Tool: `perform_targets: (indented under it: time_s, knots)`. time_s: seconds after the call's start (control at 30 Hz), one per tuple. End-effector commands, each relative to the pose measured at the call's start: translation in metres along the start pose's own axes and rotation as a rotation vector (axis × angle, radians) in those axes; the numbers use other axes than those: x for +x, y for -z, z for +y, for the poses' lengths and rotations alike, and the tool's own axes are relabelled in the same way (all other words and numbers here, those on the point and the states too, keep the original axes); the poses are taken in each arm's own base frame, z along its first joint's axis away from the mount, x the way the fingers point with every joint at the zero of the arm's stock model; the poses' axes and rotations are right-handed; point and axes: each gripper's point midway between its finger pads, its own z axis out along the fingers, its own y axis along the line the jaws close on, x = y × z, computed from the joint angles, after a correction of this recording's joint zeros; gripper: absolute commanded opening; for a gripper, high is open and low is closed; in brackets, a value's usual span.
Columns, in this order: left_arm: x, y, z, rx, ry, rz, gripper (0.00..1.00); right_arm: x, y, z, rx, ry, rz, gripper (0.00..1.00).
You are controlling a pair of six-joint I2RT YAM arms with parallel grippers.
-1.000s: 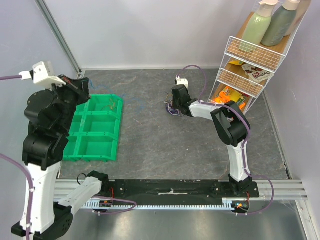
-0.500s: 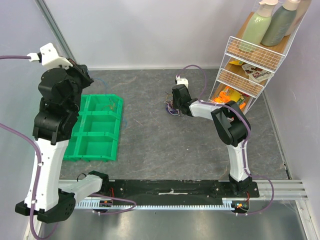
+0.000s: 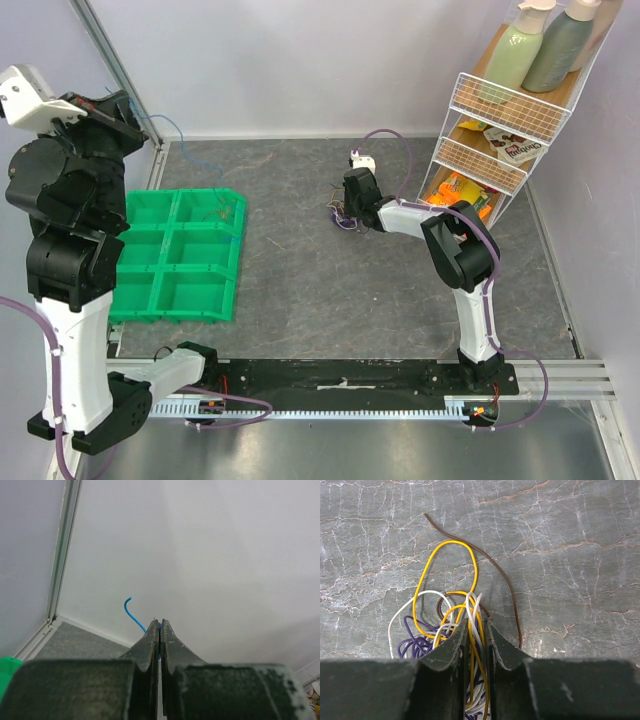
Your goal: Untangle the cables
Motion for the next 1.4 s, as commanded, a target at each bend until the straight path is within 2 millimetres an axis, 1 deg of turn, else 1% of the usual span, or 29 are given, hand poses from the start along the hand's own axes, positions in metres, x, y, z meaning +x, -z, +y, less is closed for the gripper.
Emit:
perform_targets:
  time_s: [0.0,0.1,0.3,0.43,0.57,0.73,0.8,0.83,0.9,1.0,1.2,1.3,1.37]
  knots:
    - [-0.017,-0.005,0.004,-0.037,-0.034,-0.064,0.02,0.005,-0.005,0.004,-0.017,-0.001,0.03,0.24]
    - [-0.006,-0.008,0.013,-0.071,-0.063,-0.06,0.02,0.002,-0.003,0.005,-0.019,-0.003,0.024,0.24]
    - [0.03,-0.021,0.041,-0.178,-0.17,-0.057,0.02,0.005,-0.003,0.005,-0.022,-0.002,0.03,0.25]
    - [0.049,-0.031,0.055,-0.223,-0.213,-0.038,0.02,0.004,-0.002,0.005,-0.024,0.0,0.029,0.25]
    - [0.056,-0.04,0.067,-0.255,-0.207,-0.026,0.02,0.004,-0.003,0.006,-0.025,0.0,0.028,0.25]
    - [0.054,-0.045,0.067,-0.268,-0.197,-0.015,0.02,0.003,-0.004,0.006,-0.028,-0.003,0.028,0.25]
    - [0.064,-0.046,0.072,-0.285,-0.208,0.005,0.02,0.002,-0.003,0.007,-0.028,-0.003,0.026,0.25]
    - [0.068,-0.045,0.076,-0.297,-0.213,0.011,0.02,0.002,-0.003,0.007,-0.028,-0.003,0.026,0.25]
    - [0.08,-0.042,0.09,-0.346,-0.232,0.027,0.02,0.002,-0.003,0.007,-0.03,-0.003,0.027,0.25]
    - [0.09,-0.032,0.113,-0.43,-0.252,0.031,0.02,0.002,-0.003,0.006,-0.028,-0.004,0.027,0.25]
    - [0.095,-0.007,0.151,-0.552,-0.298,0.019,0.02,0.002,-0.004,0.007,-0.035,-0.008,0.028,0.25]
    - [0.099,0.003,0.163,-0.581,-0.308,0.008,0.02,0.004,-0.004,0.009,-0.039,-0.008,0.032,0.25]
    - [0.107,0.005,0.164,-0.566,-0.303,0.021,0.02,0.004,-0.004,0.008,-0.039,-0.008,0.033,0.25]
